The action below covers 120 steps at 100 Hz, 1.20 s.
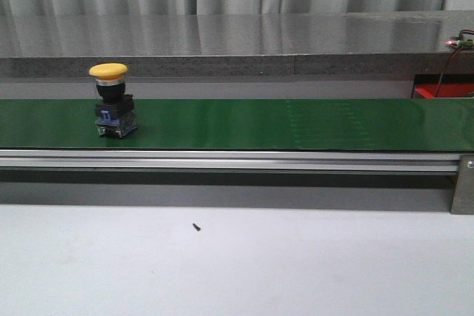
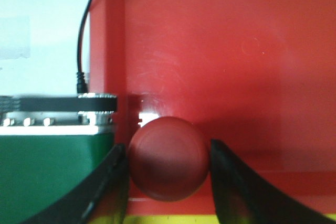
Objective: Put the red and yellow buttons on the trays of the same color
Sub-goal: 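Carry the red button to the red tray and release it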
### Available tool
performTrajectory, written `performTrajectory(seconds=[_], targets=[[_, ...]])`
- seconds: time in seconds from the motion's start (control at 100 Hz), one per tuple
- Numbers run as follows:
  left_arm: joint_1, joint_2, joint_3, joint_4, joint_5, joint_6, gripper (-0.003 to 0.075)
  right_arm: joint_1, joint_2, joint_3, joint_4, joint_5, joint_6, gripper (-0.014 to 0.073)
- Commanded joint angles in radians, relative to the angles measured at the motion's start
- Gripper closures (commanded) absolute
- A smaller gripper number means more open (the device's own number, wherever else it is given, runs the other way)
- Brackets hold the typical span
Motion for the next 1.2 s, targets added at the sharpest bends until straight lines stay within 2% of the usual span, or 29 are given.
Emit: performTrajectory(seconds=[0.0,0.28,0.35,0.48,0.55,0.76,1.19], targets=[[-0.009,0.009,-0.027,-0.022,-0.068,-0.003,0.074,-0.008,-0.035,-0.023,0.018,-0.068,0.0,0.047],[-0.009,0.009,-0.027,-0.022,-0.068,-0.003,0.074,-0.008,0.011,-0.023,0.017,-0.067,0.0,0.044],[-0.009,0.009,-0.027,-0.022,-0.068,-0.003,0.074,-0.008,0.011,-0.023,0.017,-0.067,0.0,0.0377],[-0.009,0.009,-0.027,-0.022,-0.068,-0.003,0.074,-0.008,0.01,-0.023,0.017,-0.066,0.0,0.0181],[-0.009,0.009,-0.027,-0.022,-0.068,-0.003,0.074,-0.008,0.009,-0.023,0.017,-0.064,0.0,0.0134],[-0.009,0.009,-0.027,-0.022,-0.068,-0.003,0.074,-0.008,-0.016,-0.023,0.017,-0.046,0.0,0.0144],[-0.009,0.009,-0.027,-0.022,-0.068,-0.003,0.074,0.0,-0.212,-0.023,0.026,0.062,0.0,0.0144]])
